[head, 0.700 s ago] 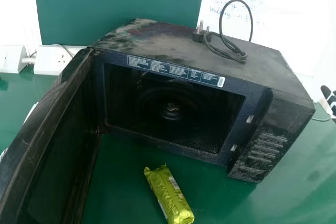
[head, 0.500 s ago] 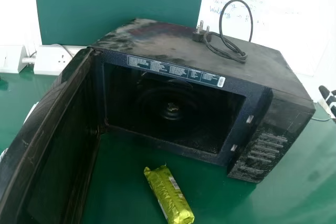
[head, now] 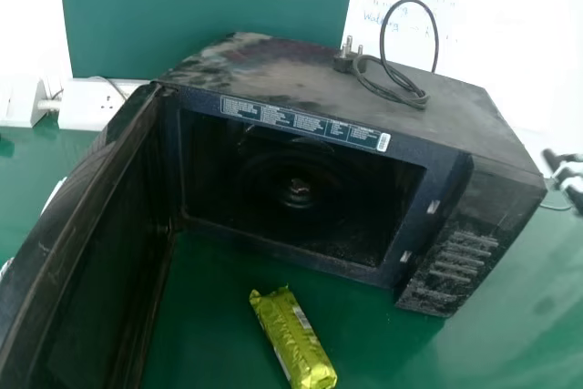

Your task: Put biscuit inside oven

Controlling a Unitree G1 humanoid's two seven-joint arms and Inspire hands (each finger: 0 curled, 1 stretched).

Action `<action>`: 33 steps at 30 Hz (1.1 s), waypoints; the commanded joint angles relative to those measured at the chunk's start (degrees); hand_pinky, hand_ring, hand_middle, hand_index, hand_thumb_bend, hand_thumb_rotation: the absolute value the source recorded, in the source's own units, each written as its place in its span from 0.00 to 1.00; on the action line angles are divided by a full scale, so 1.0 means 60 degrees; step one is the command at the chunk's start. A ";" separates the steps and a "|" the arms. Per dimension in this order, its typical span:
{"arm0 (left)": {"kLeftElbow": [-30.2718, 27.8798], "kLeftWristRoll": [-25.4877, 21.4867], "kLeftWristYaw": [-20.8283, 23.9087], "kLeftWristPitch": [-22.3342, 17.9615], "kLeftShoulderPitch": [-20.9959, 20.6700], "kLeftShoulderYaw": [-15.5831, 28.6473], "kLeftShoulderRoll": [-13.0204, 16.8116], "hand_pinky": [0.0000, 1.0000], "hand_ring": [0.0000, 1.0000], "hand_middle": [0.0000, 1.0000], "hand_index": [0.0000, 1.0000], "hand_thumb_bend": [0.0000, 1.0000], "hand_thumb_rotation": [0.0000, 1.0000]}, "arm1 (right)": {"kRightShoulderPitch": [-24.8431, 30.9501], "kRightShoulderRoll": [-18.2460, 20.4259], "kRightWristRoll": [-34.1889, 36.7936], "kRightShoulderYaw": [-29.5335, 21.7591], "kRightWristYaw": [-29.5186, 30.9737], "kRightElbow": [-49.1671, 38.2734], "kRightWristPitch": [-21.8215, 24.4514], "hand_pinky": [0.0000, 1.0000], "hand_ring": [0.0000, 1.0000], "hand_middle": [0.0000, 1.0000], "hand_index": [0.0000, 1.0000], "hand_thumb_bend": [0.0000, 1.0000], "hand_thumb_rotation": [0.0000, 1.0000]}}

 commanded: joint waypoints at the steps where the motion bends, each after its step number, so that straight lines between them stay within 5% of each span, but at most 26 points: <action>1: -0.0087 -0.0006 0.0095 0.0097 0.0098 0.0085 -0.0065 0.23 0.30 0.37 0.49 0.51 0.05 | -0.0037 -0.0201 0.0268 0.0129 0.0172 -0.0321 0.0039 0.55 0.62 0.68 0.77 0.87 0.44; 6: -0.0071 -0.0003 0.0053 0.0008 0.0101 0.0065 -0.0058 0.23 0.30 0.38 0.49 0.51 0.05 | -0.0073 -0.0414 0.1098 0.0298 0.0512 -0.0245 -0.0973 0.55 0.63 0.69 0.79 0.87 0.53; 11: -0.0128 0.0012 0.0120 0.0114 0.0097 0.0045 -0.0078 0.23 0.30 0.38 0.49 0.51 0.05 | -0.0264 -0.0253 0.2268 0.0426 0.0647 -0.0062 -0.1860 0.54 0.64 0.71 0.78 0.86 0.43; 22: -0.0113 -0.0003 0.0140 0.0151 0.0064 0.0023 -0.0117 0.24 0.30 0.38 0.49 0.51 0.05 | -0.0146 -0.0656 0.2382 0.1114 0.0517 -0.0716 -0.1964 0.46 0.60 0.68 0.77 0.91 0.47; 25: -0.0089 -0.0019 0.0120 0.0165 0.0063 0.0033 -0.0113 0.24 0.30 0.38 0.49 0.51 0.05 | -0.0235 -0.0376 0.2859 0.1214 0.0538 -0.0436 -0.3012 0.42 0.56 0.64 0.74 0.94 0.52; 33: -0.0006 0.0064 0.0136 0.0095 0.0028 0.0032 -0.0096 0.24 0.30 0.38 0.49 0.52 0.06 | -0.0253 -0.0370 0.3882 0.1500 0.0846 0.0285 -0.4150 0.44 0.59 0.67 0.75 0.99 0.56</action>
